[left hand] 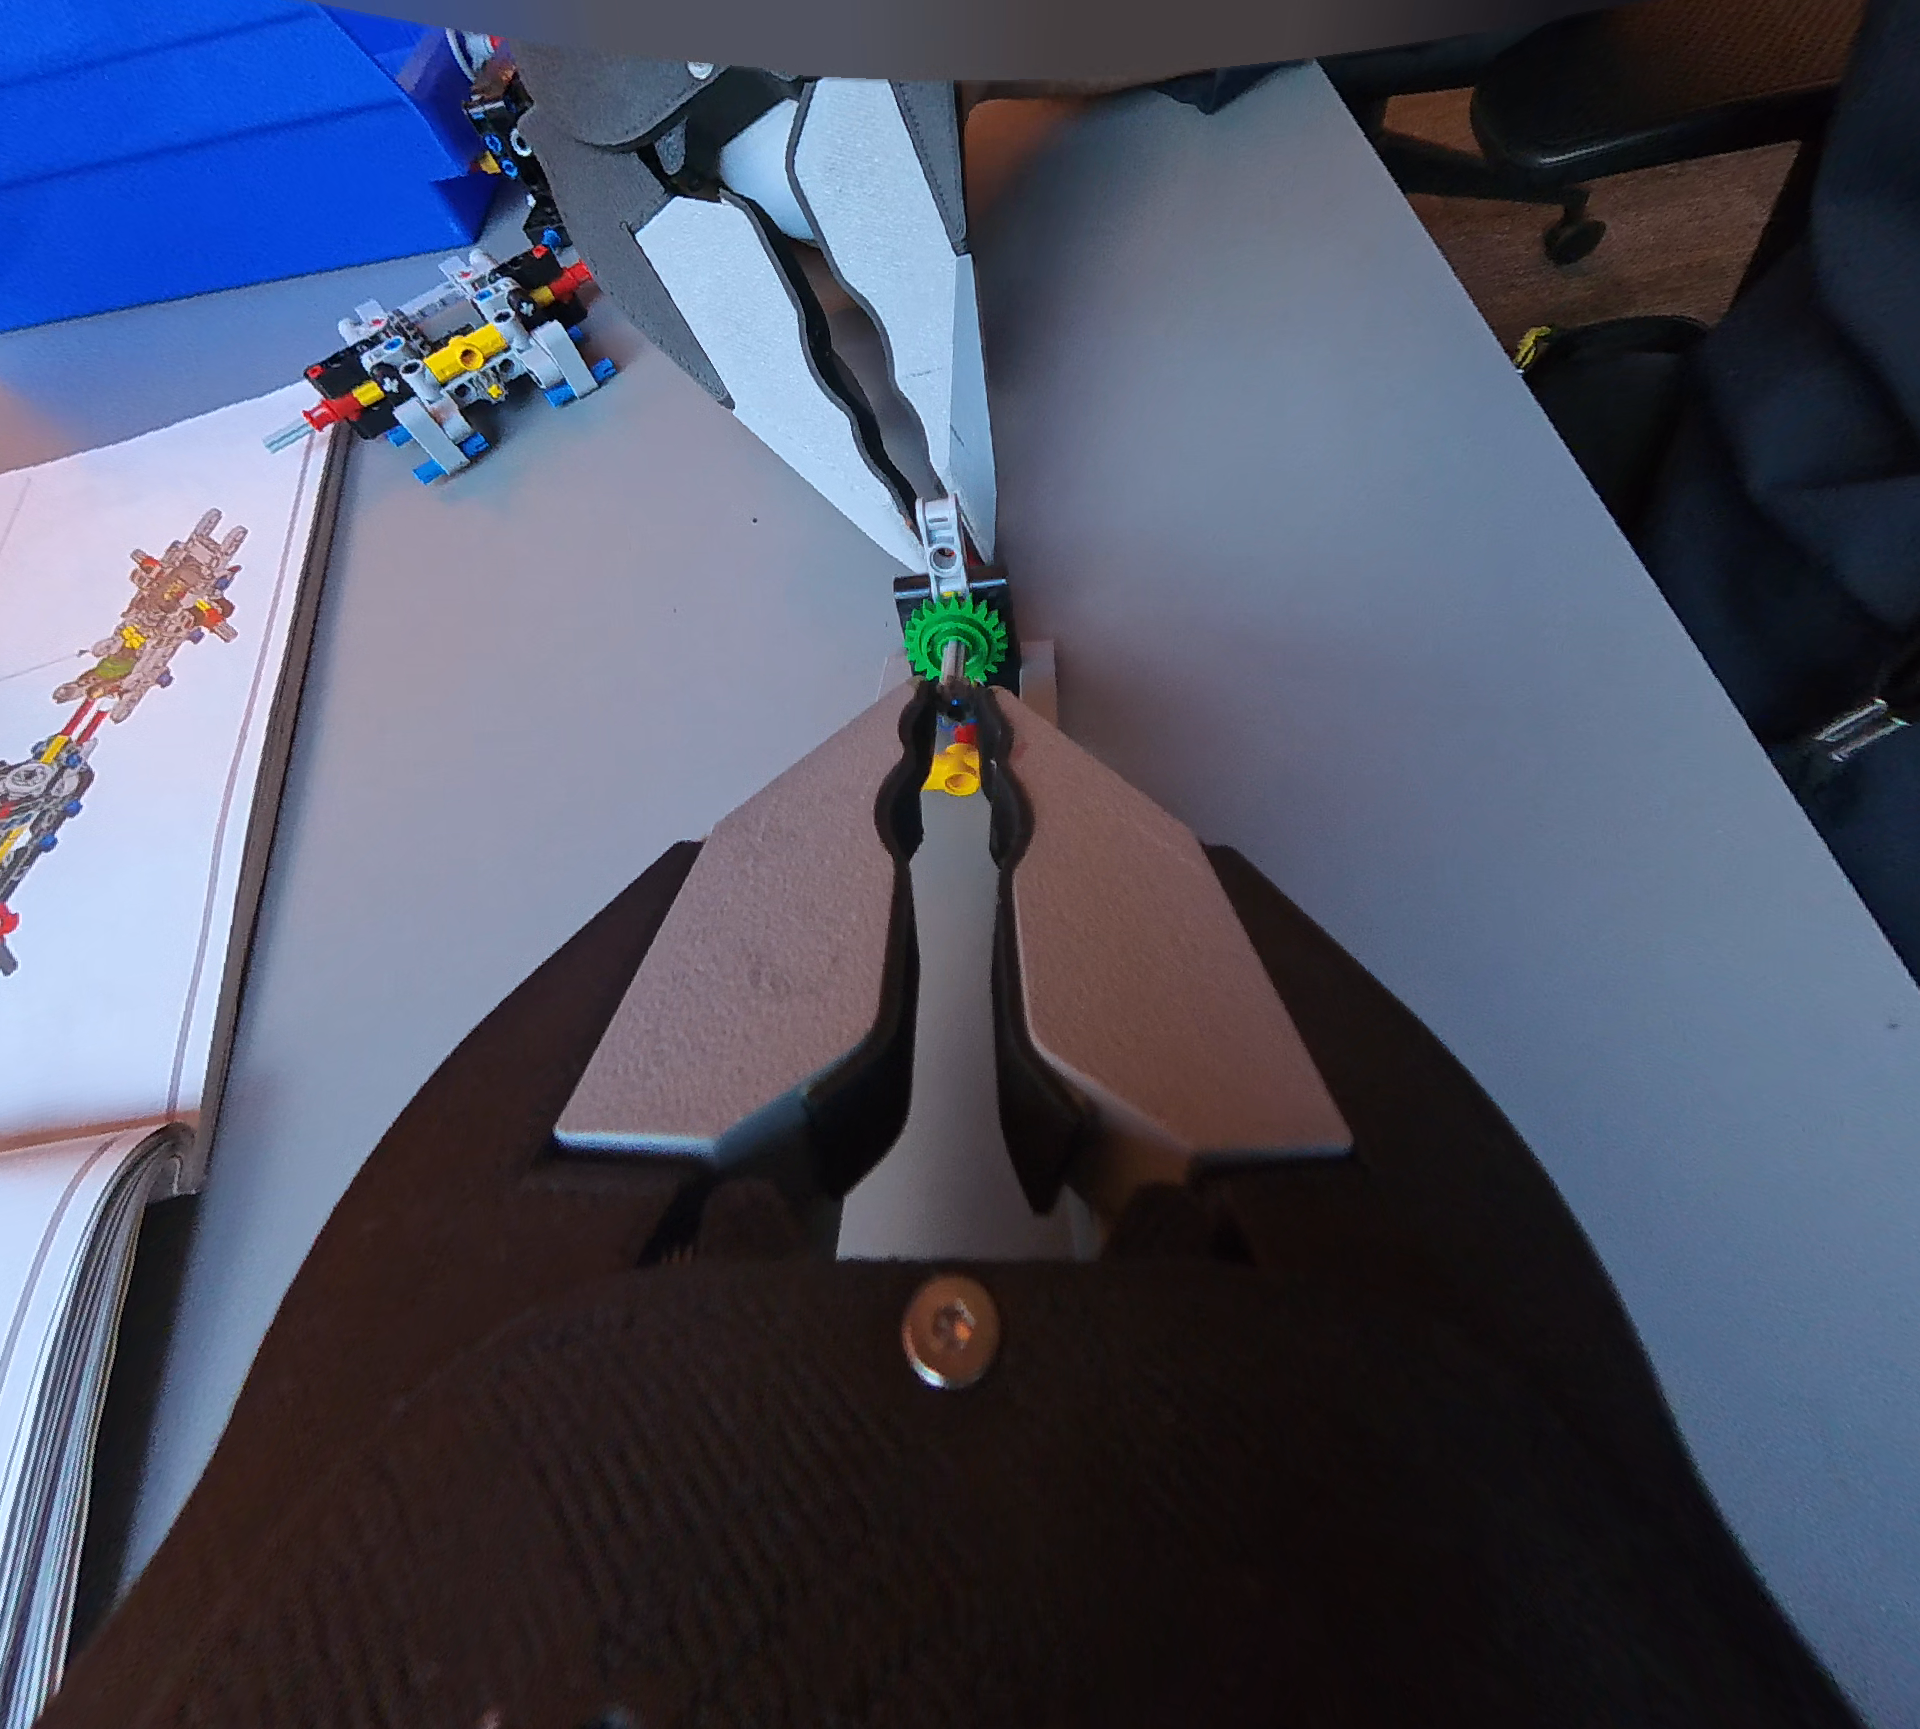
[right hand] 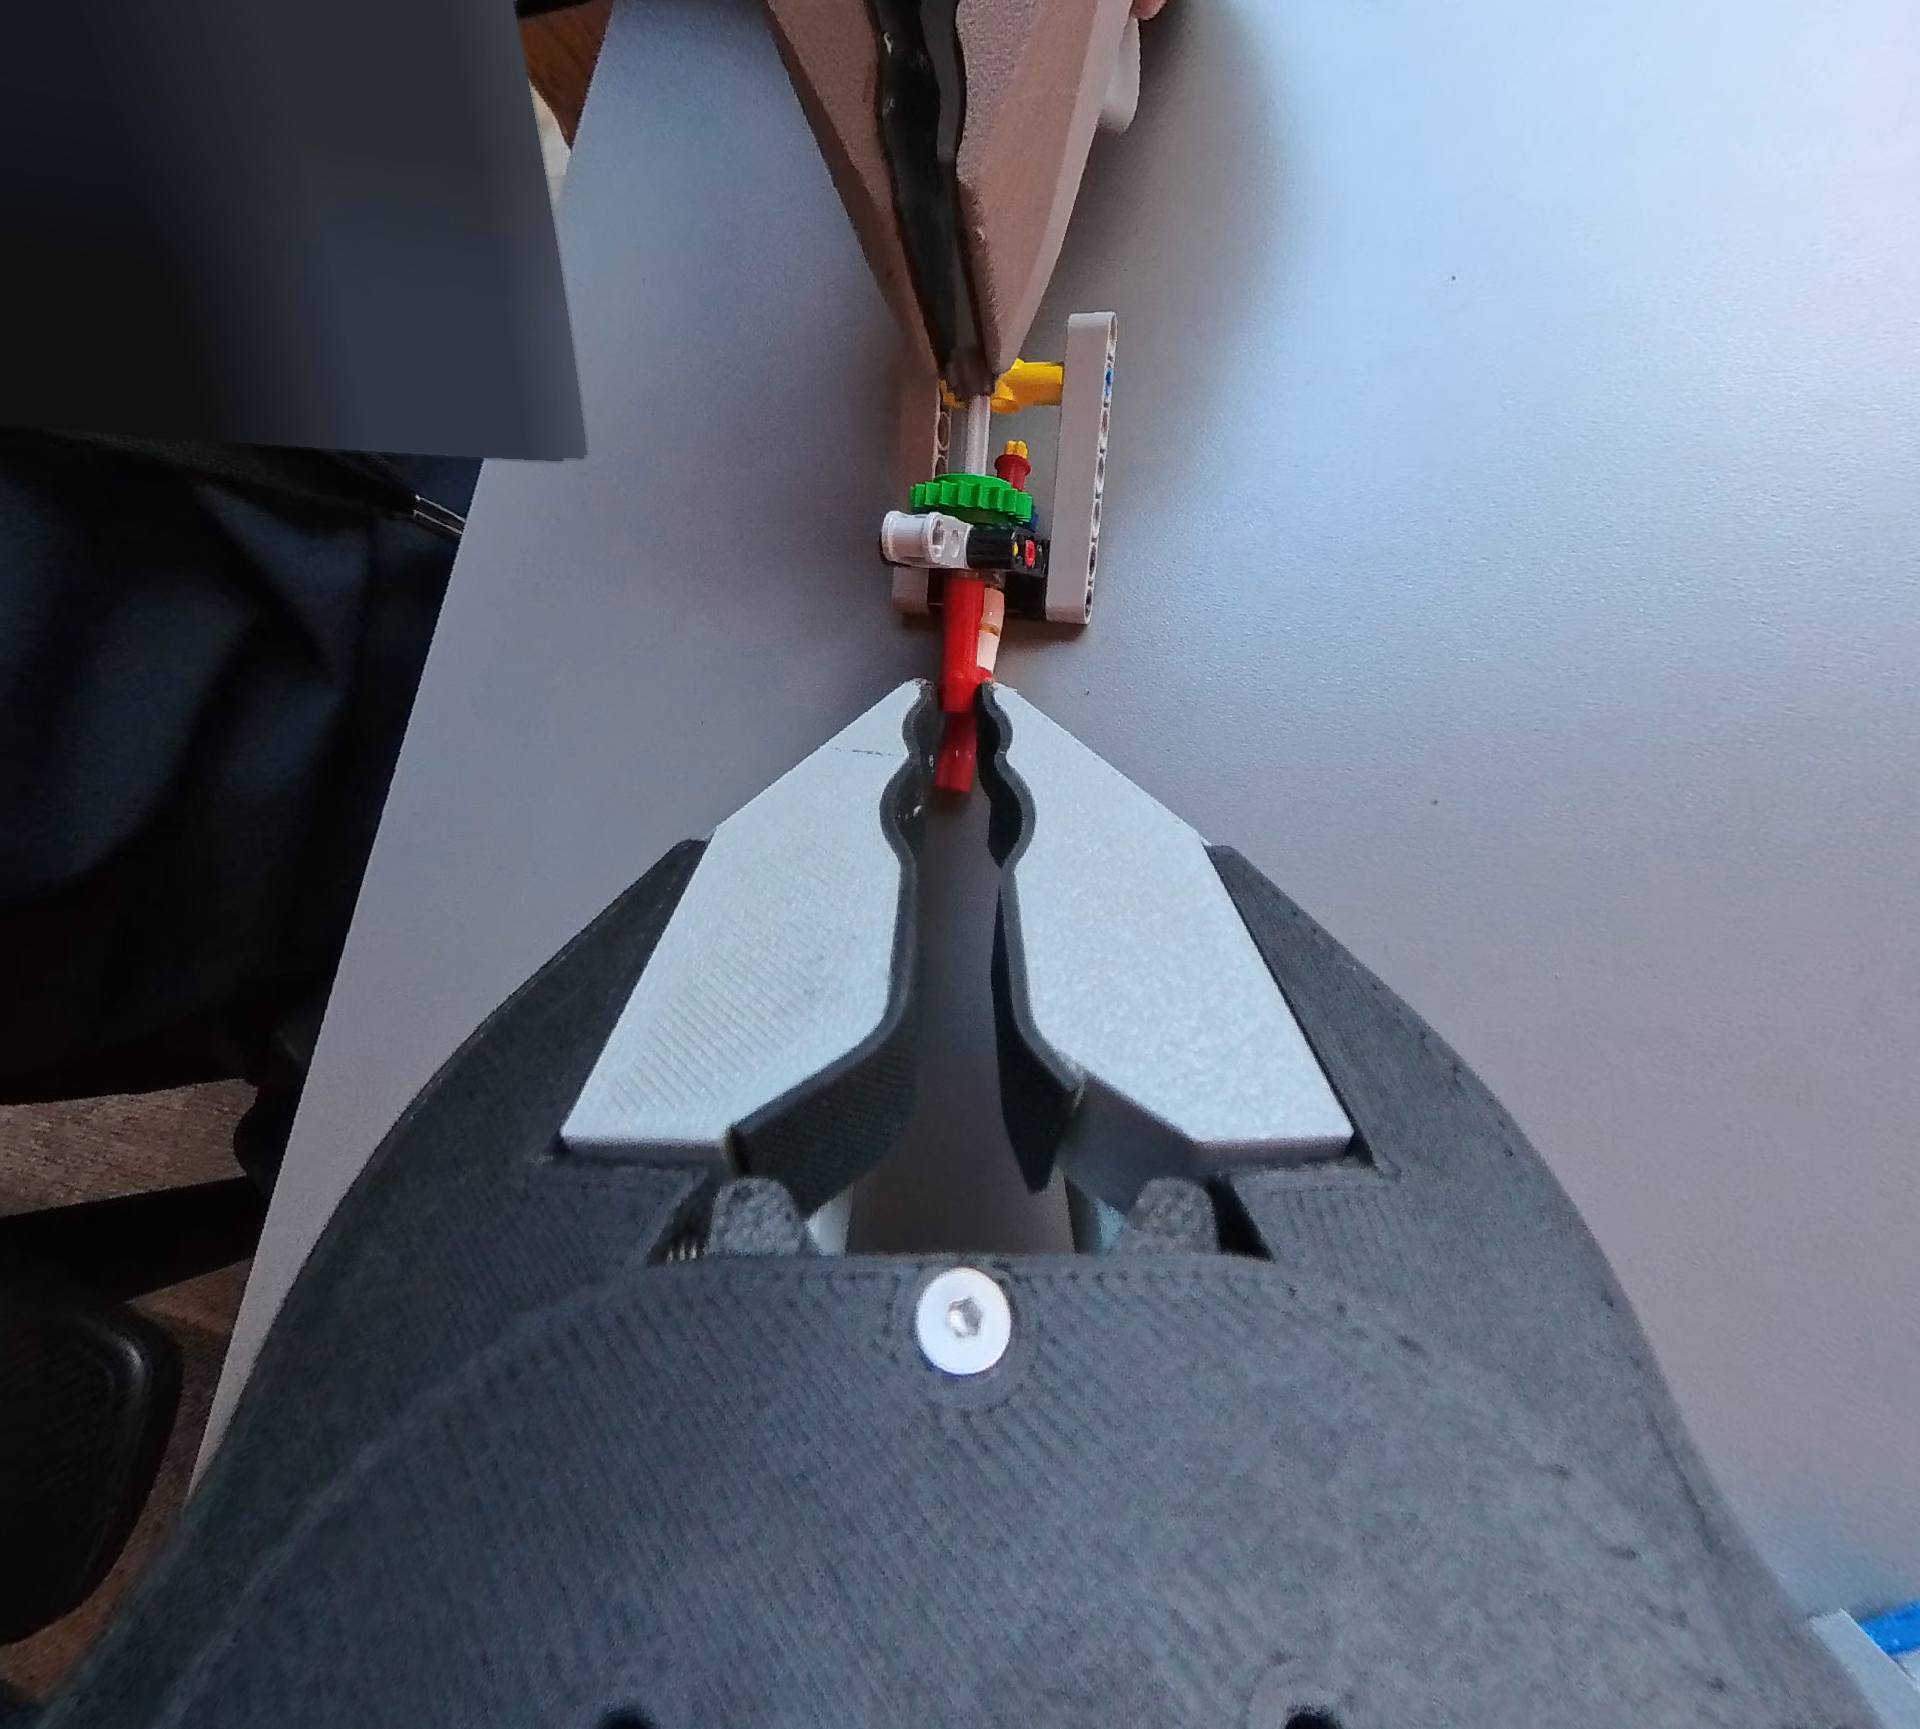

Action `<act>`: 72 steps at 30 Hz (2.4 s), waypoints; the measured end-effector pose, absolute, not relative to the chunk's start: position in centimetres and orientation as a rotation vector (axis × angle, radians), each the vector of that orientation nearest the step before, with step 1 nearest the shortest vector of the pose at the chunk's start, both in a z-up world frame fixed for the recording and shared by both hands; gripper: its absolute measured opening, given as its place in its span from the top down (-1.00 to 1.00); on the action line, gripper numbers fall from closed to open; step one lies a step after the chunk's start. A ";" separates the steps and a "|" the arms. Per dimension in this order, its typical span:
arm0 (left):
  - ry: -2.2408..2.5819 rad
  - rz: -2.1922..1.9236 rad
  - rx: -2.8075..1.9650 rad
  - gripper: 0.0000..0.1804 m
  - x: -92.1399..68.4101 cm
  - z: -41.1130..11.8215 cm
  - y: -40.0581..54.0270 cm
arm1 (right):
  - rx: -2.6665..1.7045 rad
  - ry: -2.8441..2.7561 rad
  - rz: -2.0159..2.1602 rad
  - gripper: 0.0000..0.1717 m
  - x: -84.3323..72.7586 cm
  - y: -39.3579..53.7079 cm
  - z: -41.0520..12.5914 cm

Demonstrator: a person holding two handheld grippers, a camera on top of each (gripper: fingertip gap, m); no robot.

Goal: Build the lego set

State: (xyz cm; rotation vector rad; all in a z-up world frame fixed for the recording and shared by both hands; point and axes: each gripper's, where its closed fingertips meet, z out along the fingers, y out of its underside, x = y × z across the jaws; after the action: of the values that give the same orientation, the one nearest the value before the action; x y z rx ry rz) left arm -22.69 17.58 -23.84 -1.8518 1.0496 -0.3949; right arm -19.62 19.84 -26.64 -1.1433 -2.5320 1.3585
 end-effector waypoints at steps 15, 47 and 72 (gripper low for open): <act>1.046 -0.429 -1.846 0.96 -22.6 -23.7 17.5 | -1.059 -2.518 1.298 0.95 -19.9 19.9 -26.6; 1.001 -0.662 -1.927 0.98 -22.4 -23.8 17.4 | -0.917 -2.499 1.196 0.96 -20.2 20.0 -26.6; 0.864 -0.594 -1.658 0.97 -23.0 -19.7 18.3 | -0.898 -2.278 1.370 0.96 -21.8 19.4 -23.6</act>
State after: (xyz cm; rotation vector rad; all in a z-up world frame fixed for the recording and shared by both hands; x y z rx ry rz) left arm -23.04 18.26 -19.74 -1.6578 0.8640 -0.5940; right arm -21.83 19.43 -23.59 -0.8982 -2.2781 1.3696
